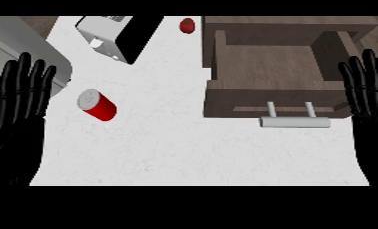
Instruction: Pick up the can, place it into the drawer and close the drawer
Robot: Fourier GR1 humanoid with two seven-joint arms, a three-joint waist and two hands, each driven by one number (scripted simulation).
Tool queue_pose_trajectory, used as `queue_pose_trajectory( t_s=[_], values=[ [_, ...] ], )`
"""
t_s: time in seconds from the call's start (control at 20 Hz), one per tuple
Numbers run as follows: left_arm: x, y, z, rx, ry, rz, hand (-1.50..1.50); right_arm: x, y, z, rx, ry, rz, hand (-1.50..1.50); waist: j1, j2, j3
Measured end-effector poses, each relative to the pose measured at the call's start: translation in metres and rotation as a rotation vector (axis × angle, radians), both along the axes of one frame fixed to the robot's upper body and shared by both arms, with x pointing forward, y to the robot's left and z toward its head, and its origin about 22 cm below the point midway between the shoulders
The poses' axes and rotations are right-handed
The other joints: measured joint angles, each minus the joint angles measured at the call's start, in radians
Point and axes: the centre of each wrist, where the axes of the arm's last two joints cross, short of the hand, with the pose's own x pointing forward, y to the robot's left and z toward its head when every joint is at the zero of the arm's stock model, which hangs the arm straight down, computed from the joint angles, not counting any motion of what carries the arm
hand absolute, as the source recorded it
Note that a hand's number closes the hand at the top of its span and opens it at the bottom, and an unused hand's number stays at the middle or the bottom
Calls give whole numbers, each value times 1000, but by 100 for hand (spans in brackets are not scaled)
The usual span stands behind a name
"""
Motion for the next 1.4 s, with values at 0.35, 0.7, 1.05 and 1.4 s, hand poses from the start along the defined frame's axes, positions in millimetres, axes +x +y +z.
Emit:
queue_pose_trajectory(
  t_s=[0.35, 0.7, 1.05, 1.4],
  values=[
    [25, 6, -2, 8, 24, -95, -150, 9, 6, -2, 34, 33, -28, -150, -9, -8, 6],
    [28, 18, -6, 38, 292, -42, -150, 4, -5, -12, 61, 255, -105, -150, -8, -11, 7],
    [27, 24, 0, 32, 346, -24, -150, -24, -12, -28, 67, 297, -125, -150, -9, -13, 7],
    [27, 29, -3, -10, 380, 7, -150, -38, -29, -36, 73, 297, -126, -150, -9, -13, 7]
  ],
)
